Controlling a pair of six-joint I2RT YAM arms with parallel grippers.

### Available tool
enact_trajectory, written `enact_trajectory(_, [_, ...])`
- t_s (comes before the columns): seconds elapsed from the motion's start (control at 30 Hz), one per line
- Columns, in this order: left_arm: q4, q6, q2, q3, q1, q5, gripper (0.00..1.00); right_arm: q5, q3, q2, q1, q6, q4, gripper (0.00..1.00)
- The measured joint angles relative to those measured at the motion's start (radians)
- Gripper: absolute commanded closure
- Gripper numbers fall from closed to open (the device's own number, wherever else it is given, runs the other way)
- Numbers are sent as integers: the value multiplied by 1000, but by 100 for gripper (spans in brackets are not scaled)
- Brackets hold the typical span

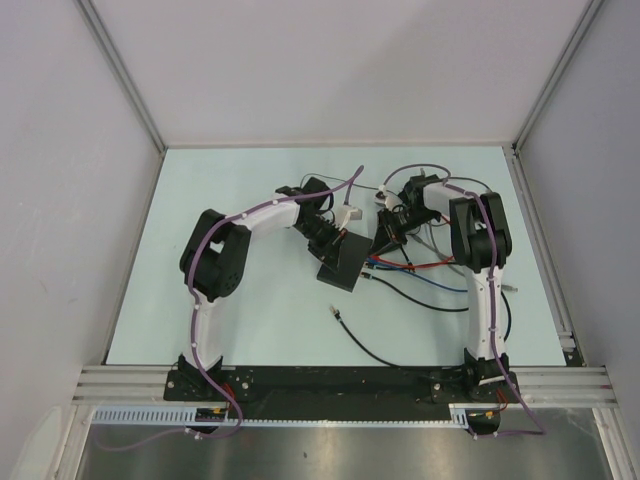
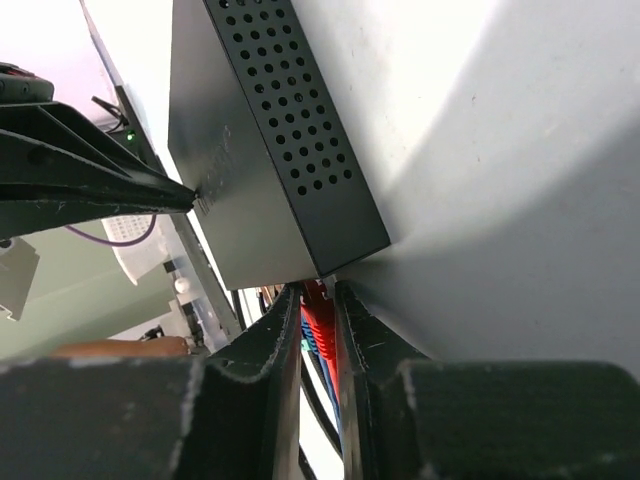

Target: Pull the plug from the switch port

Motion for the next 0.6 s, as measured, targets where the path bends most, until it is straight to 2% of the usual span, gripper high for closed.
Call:
enact_trajectory(0.43, [4, 8, 7, 24, 0, -31, 98, -33, -16, -2, 0, -94, -16, 93])
enact_trajectory(0.6, [5, 8, 7, 24, 0, -31, 98, -20, 84, 47, -3, -189, -142, 94])
